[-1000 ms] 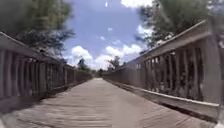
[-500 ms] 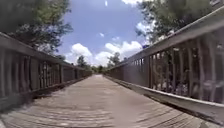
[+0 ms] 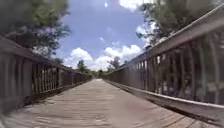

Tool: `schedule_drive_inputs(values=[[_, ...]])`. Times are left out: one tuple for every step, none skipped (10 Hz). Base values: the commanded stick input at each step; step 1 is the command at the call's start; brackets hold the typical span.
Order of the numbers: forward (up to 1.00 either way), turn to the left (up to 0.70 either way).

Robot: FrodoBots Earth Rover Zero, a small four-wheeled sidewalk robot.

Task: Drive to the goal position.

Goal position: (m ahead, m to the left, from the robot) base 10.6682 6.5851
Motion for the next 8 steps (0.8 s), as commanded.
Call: schedule_drive_inputs(values=[[0.45, 0.27], [0.45, 0.27], [0.45, 0.27], [0.45, 0.27], [0.45, 0.27], [0.45, 0.27], [0.45, 0.27], [0.45, 0.27]])
